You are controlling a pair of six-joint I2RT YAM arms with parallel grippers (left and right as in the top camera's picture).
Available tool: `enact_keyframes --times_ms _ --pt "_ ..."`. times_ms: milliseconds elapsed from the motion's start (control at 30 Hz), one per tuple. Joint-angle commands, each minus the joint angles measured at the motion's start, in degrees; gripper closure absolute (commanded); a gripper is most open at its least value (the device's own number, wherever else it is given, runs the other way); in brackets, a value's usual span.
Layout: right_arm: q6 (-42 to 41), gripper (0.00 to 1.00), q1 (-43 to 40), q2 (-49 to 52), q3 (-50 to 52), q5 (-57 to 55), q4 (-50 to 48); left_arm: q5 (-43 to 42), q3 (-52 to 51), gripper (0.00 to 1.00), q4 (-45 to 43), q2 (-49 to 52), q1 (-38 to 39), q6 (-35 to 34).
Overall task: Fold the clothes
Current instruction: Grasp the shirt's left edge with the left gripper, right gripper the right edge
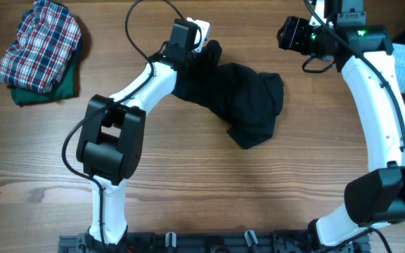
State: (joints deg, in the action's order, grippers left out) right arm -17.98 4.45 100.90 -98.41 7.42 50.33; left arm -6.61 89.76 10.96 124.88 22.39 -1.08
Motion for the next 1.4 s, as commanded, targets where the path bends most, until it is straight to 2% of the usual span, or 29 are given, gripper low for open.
enact_keyframes --times_ms 0,33,200,300,567,900,1100,1367 --pt "0.0 0.20 0.0 -1.6 -1.0 -2.1 -0.1 0.8 0.6 0.65 -0.3 0.8 -0.2 0.6" --pt "0.0 0.20 0.0 -1.6 -1.0 -2.2 -0.1 0.8 0.6 0.73 -0.4 0.8 -0.2 0.7" --pt "0.0 0.20 0.0 -1.6 -1.0 -2.5 -0.1 0.8 0.6 0.91 0.2 0.7 -0.2 0.6" --pt "0.0 0.20 0.0 -1.6 -0.9 -2.6 0.0 2.8 0.6 0.95 1.3 -0.7 -0.2 0.1" --pt "0.0 0.17 0.0 -1.4 -0.5 -2.5 0.5 12.0 0.6 0.96 8.6 -14.6 -1.0 0.0" --pt "0.0 0.16 0.0 -0.9 -0.3 1.2 3.9 12.3 0.6 0.96 20.5 -33.2 -4.0 0.0" --pt "0.1 0.16 0.0 -0.9 1.7 3.6 4.2 12.3 0.6 0.96 28.5 -37.3 -5.5 0.0" --pt "1.6 0.16 0.0 -0.9 3.4 6.8 4.5 12.0 0.6 0.96 41.3 -37.4 -5.5 -1.2"
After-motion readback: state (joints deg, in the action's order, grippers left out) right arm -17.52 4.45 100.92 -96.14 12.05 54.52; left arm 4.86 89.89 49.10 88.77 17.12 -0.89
